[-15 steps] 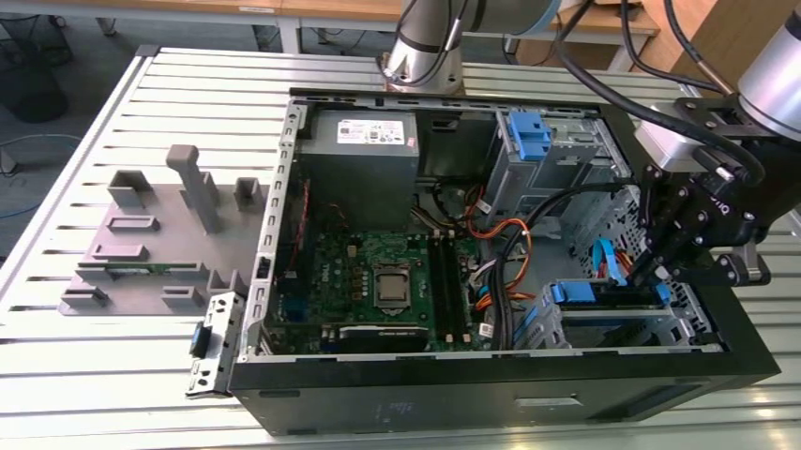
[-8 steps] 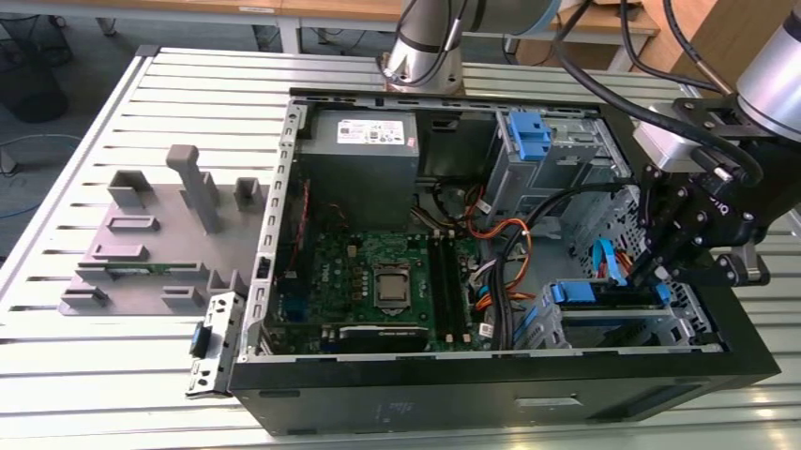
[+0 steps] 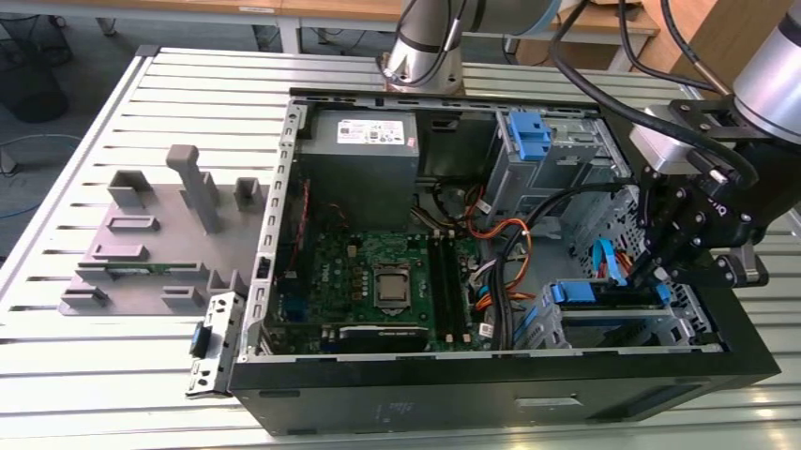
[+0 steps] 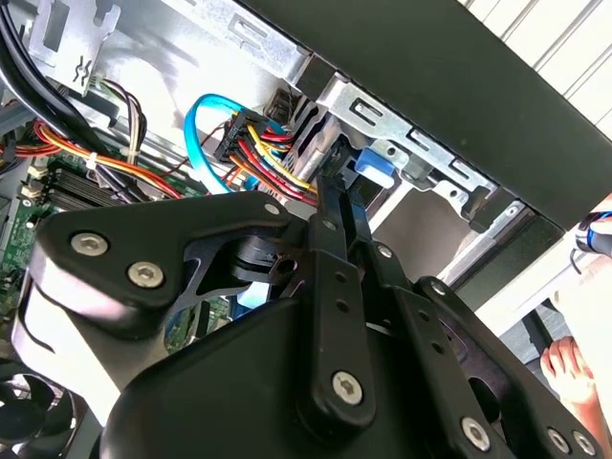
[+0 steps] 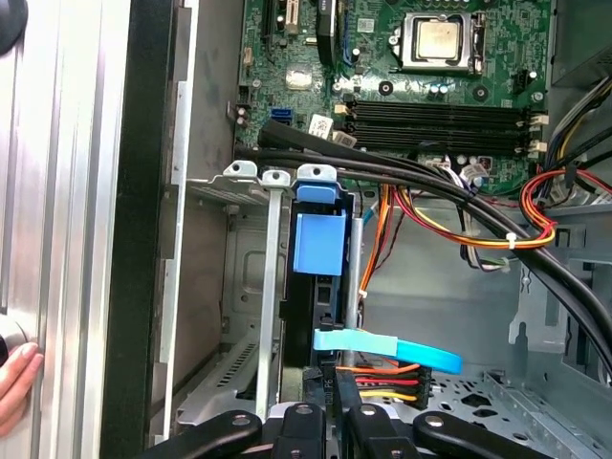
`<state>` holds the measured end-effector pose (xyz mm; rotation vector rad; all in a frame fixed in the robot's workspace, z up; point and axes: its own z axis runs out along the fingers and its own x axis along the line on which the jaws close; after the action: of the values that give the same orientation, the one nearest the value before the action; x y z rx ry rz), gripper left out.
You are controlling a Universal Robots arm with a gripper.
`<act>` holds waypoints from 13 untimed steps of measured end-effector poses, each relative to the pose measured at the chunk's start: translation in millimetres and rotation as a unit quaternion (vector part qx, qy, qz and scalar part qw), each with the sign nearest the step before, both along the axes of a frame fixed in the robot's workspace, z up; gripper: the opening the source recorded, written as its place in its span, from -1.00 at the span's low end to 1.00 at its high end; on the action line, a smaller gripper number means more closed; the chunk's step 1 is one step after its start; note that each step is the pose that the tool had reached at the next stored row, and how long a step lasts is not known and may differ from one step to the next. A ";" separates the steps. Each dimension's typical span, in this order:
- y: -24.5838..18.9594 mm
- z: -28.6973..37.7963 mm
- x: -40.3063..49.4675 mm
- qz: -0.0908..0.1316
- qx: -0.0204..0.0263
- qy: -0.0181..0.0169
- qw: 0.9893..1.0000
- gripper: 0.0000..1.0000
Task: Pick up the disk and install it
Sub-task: 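Insert the second disk wire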
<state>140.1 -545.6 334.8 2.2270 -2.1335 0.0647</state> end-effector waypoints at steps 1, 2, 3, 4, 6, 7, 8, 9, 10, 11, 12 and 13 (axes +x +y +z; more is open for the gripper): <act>0.0 0.0 -0.1 0.000 0.000 0.000 1.000 -0.67; 0.0 -0.1 -0.1 0.000 0.000 0.000 1.000 -0.67; 0.0 -0.2 -0.2 -0.001 0.000 0.000 1.000 -0.67; 0.0 -0.2 -0.2 -0.002 0.000 0.000 1.000 -0.67; 0.0 -0.2 -0.2 -0.004 0.000 0.000 1.000 -0.67; 0.0 -0.3 -0.2 -0.004 0.000 0.000 1.000 -0.67; 0.0 -0.3 -0.2 -0.005 0.000 0.000 1.000 -0.67; -0.1 -0.4 -0.2 -0.006 0.000 0.000 1.000 -0.67; -0.1 -0.4 -0.2 -0.006 0.000 0.000 1.000 -0.67; -0.2 -0.4 -0.2 -0.007 0.000 0.000 1.000 -0.67; -0.3 -0.3 -0.2 -0.008 0.000 0.000 1.000 -0.67; -0.4 -0.4 -0.2 -0.009 0.000 0.000 1.000 -0.67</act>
<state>139.9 -546.0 334.4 2.2083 -2.1525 0.0639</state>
